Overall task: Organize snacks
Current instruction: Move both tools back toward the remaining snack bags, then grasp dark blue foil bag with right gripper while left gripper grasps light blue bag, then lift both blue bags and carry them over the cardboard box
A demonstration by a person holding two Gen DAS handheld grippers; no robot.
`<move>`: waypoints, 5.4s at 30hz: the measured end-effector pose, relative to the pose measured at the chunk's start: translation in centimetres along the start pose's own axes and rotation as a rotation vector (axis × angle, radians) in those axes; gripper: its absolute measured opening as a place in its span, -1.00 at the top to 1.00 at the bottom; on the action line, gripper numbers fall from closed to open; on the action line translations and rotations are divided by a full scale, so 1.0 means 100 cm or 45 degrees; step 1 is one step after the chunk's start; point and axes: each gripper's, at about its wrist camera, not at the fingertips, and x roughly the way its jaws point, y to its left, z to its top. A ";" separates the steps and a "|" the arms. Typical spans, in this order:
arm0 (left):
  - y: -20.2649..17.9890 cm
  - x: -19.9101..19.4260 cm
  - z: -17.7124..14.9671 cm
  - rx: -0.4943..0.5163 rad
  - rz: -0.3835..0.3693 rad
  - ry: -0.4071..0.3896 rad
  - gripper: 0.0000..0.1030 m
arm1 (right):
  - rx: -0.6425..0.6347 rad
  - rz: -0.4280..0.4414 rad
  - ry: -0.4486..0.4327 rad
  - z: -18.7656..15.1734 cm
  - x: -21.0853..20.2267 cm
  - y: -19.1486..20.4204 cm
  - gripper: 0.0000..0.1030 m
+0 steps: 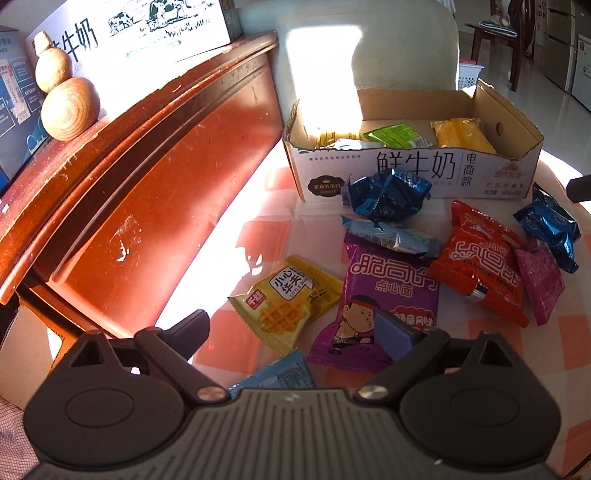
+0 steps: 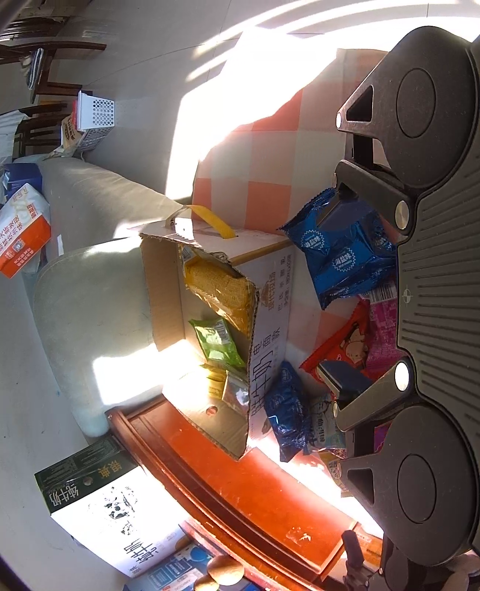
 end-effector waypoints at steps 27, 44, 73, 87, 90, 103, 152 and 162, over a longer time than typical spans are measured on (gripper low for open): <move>0.001 0.018 -0.046 -0.158 -0.108 0.096 -0.46 | 0.637 -0.064 0.067 -0.022 0.028 -0.061 -0.64; -0.026 -0.002 -0.050 -0.019 -0.227 0.018 -0.17 | 0.689 -0.185 0.078 -0.006 0.074 -0.046 -0.82; -0.013 0.013 -0.055 -0.148 -0.211 0.099 -0.82 | 0.162 -0.023 0.053 -0.034 0.024 -0.005 -0.63; -0.012 -0.009 -0.061 -0.100 -0.164 0.051 -0.79 | 0.107 0.084 -0.014 -0.060 -0.017 0.011 -0.63; -0.012 -0.010 -0.066 -0.072 -0.176 0.090 -0.80 | 0.091 0.100 0.015 -0.068 -0.019 0.015 -0.63; -0.032 -0.022 -0.071 0.023 -0.224 0.023 0.00 | -0.001 0.115 0.071 -0.086 -0.015 0.031 -0.63; -0.024 -0.048 0.063 0.049 -0.073 -0.485 0.00 | -0.284 0.149 -0.209 -0.010 -0.034 0.053 -0.63; -0.025 -0.025 0.096 -0.026 -0.102 -0.500 0.00 | -0.226 0.142 -0.292 0.021 -0.019 0.051 -0.63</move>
